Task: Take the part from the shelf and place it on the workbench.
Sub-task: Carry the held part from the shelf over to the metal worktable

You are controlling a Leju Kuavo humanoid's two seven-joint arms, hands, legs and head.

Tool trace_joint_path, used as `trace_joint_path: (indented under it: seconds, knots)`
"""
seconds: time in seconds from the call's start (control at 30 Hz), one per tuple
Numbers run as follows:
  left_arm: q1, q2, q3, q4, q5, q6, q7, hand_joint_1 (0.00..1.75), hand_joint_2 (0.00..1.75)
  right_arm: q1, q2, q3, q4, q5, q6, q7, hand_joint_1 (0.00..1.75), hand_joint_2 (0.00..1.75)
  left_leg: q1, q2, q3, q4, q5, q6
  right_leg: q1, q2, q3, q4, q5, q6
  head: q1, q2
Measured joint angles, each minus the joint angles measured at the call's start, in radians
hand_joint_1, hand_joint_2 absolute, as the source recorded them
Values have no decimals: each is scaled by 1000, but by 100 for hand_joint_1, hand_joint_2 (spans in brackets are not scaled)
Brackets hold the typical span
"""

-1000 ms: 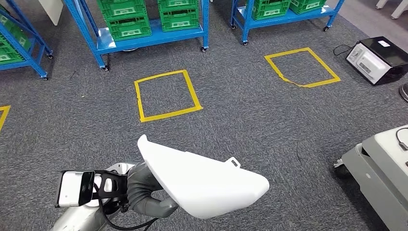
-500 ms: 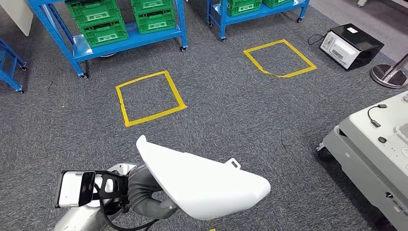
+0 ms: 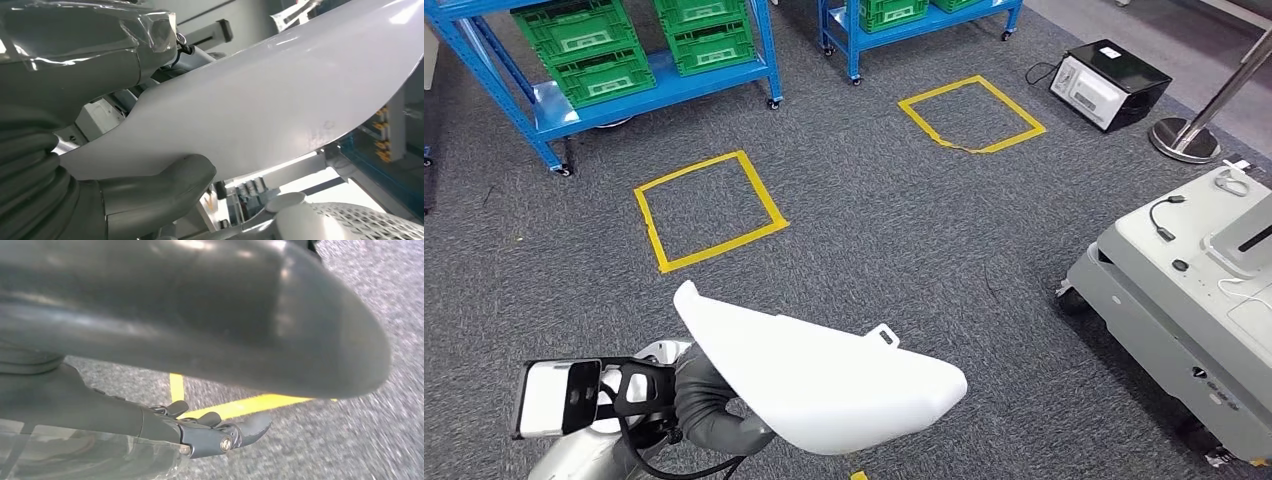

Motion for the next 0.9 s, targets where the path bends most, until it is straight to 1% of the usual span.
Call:
trace_joint_path:
  seconds: [0.03,0.07,0.1,0.13,0.17,0.2,0.23,0.27,0.3,0.33,0.37,0.4,0.43,0.5,0.53,0.57,0.6,0.67,0.7,0.73,0.77,0.8,0.83,0.87,0.9]
  knots:
    - [0,0,2,-5,0,-2,-2,173,175,3,6,0,-18,5,12,-3,0,0,1,6,5,-10,7,5,1,-9,-6,9,-6,2,1,0]
    - [1,-1,4,-10,0,-4,-5,173,175,5,11,0,-39,10,23,-6,0,0,3,13,10,-19,13,11,3,-22,-21,38,-21,0,2,0]
    - [4,-1,6,-14,0,-7,-7,173,175,6,16,0,-60,15,33,-8,0,0,3,20,13,-25,18,15,3,-37,-48,93,-48,-4,4,0]
    - [7,0,8,-17,0,-10,-9,173,175,5,20,0,-79,18,40,-10,0,0,0,26,11,-26,20,18,5,-47,-81,163,-78,-7,5,0]
    - [11,0,9,-20,0,-14,-10,173,175,5,24,-1,-97,22,47,-11,0,0,-2,32,9,-26,20,19,5,-50,-113,234,-104,-7,6,0]
    - [15,0,9,-23,0,-16,-10,173,175,6,29,-1,-113,25,53,-11,0,0,-4,37,8,-26,21,19,5,-51,-133,280,-118,-4,6,0]
    - [18,0,10,-26,1,-18,-11,173,175,7,34,-1,-127,27,58,-11,0,0,-6,40,7,-25,21,20,5,-52,-132,286,-115,1,6,0]
    - [19,1,11,-30,1,-18,-11,173,175,9,39,-2,-142,30,63,-11,0,0,-6,42,7,-24,21,20,5,-53,-109,249,-98,9,6,0]
    - [20,1,13,-35,1,-18,-11,173,175,11,45,-2,-159,33,68,-11,0,0,-7,43,7,-21,20,19,5,-55,-68,176,-72,15,7,0]
    - [20,1,15,-40,1,-17,-11,173,175,12,50,-2,-175,35,74,-11,0,0,-9,43,6,-18,19,16,6,-58,-25,99,-49,17,7,0]
    - [20,1,18,-45,2,-16,-11,173,175,12,55,-2,-191,36,80,-11,0,0,-12,44,3,-13,17,13,8,-60,8,38,-32,13,7,0]
    - [21,1,21,-50,2,-15,-11,173,175,11,59,-3,-205,37,85,-11,0,0,-14,44,1,-10,16,9,10,-62,27,1,-22,6,7,0]
    - [21,2,24,-54,3,-15,-11,173,175,11,63,-3,-217,39,89,-11,0,0,-16,44,-2,-8,16,4,13,-62,31,-8,-20,-3,6,0]
    - [23,4,28,-62,4,-15,-12,173,175,11,72,-4,-237,41,95,-11,0,0,-13,43,-6,-6,16,-5,11,-61,29,-10,-14,-16,7,0]
    - [23,5,30,-66,4,-15,-13,173,175,11,76,-5,-245,42,96,-11,0,0,-12,43,-11,3,8,-10,9,-61,29,-12,-12,-21,6,0]
    - [23,6,31,-69,4,-16,-13,173,175,11,78,-6,-252,42,96,-11,0,0,-9,42,-22,27,-11,-16,6,-61,29,-14,-10,-26,4,0]
    - [23,7,34,-71,4,-16,-14,173,175,11,81,-6,-257,42,97,-11,0,0,-6,42,-43,73,-39,-23,5,-61,28,-14,-9,-30,3,0]
    - [26,9,38,-73,4,-17,-14,173,175,11,85,-6,-267,42,100,-10,0,0,2,42,-103,207,-104,-33,6,-60,24,-14,-7,-35,0,0]
    - [30,10,42,-73,3,-19,-14,173,175,12,88,-5,-271,42,103,-9,0,0,5,42,-127,261,-123,-36,7,-62,22,-14,-6,-36,0,0]
    - [34,11,46,-74,2,-21,-15,173,175,14,89,-2,-274,42,103,-8,0,0,7,42,-136,282,-121,-37,8,-64,22,-14,-6,-37,0,0]
    - [39,12,51,-76,1,-23,-15,173,175,16,90,4,-277,42,101,-6,0,0,10,43,-126,263,-102,-38,8,-67,22,-13,-5,-38,0,0]
    - [42,13,57,-79,0,-25,-16,173,175,18,89,12,-278,42,96,-5,0,0,11,48,-94,201,-66,-37,8,-70,23,-13,-5,-38,0,0]
    - [44,14,62,-82,-1,-26,-18,173,175,19,88,21,-278,42,89,-5,0,0,11,61,-55,124,-34,-35,8,-73,25,-13,-5,-37,0,0]
    - [45,14,68,-86,-3,-27,-19,173,175,20,87,28,-277,42,80,-5,0,0,8,72,-23,58,-11,-32,11,-77,25,-13,-4,-35,0,0]
    - [45,15,73,-89,-4,-28,-21,173,175,22,84,35,-276,42,72,-5,0,0,4,82,-2,12,2,-27,13,-81,25,-13,-3,-31,1,0]
